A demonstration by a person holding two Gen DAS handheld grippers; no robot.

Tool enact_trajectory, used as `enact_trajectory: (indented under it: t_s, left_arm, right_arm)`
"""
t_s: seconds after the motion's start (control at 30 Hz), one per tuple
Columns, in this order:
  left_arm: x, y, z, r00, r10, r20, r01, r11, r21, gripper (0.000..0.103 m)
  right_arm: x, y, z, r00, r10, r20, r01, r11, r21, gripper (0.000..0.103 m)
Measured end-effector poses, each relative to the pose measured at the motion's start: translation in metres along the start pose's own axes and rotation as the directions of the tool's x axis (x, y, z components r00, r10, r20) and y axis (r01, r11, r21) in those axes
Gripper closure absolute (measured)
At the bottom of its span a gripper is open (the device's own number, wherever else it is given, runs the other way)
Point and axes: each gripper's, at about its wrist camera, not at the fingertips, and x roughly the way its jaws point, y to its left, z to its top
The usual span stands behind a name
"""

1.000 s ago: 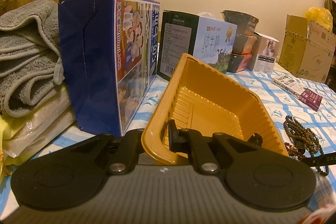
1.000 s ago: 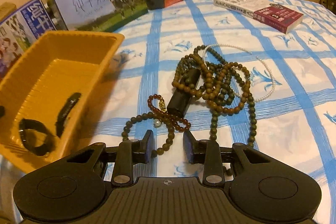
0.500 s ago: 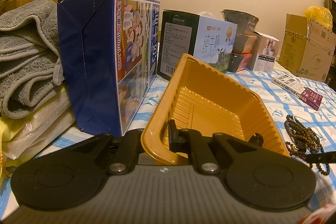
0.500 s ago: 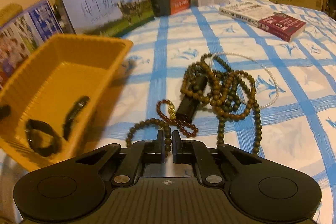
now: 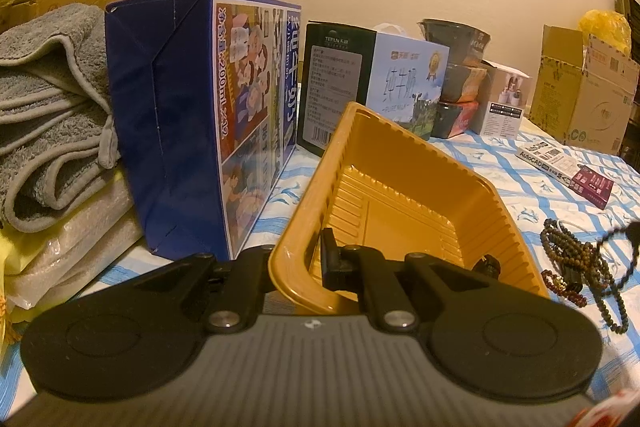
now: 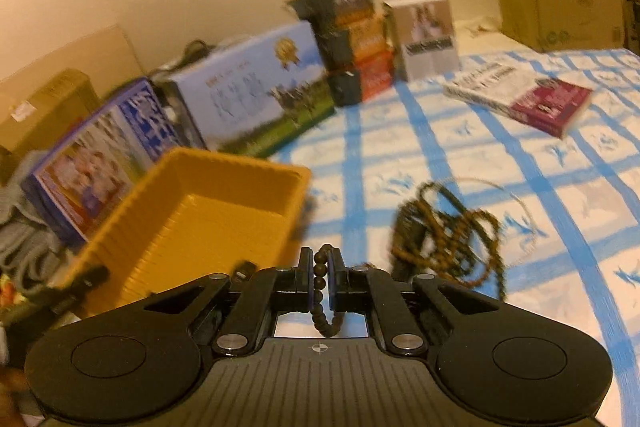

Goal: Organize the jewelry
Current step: 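Grasp a dark bead bracelet from the pile with the right gripper, then drop the bead bracelet into the orange tray by opening the right gripper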

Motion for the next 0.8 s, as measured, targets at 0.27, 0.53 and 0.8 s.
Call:
enact_trajectory:
  t_s: [0.27,0.53,0.8]
  left_arm:
    - [0.000,0.001,0.001,1.000,-0.003,0.000,0.003,1.000,-0.004,0.095]
    - [0.000,0.000,0.001,1.000,-0.003,0.001,0.003,1.000,-0.004,0.095]
    - [0.000,-0.001,0.002,1.000,-0.004,0.003,0.004,1.000,-0.001,0.095]
  right_arm:
    - [0.003,0.036,0.016,0.991,0.132,0.020,-0.131,0.991,-0.021,0.096]
    - [0.012,0.052,0.014,0.983,0.185,-0.012,-0.186,0.982,-0.036,0.096]
    - [0.034,0.066,0.007,0.977,0.209,-0.050,-0.211,0.977,-0.029,0.096]
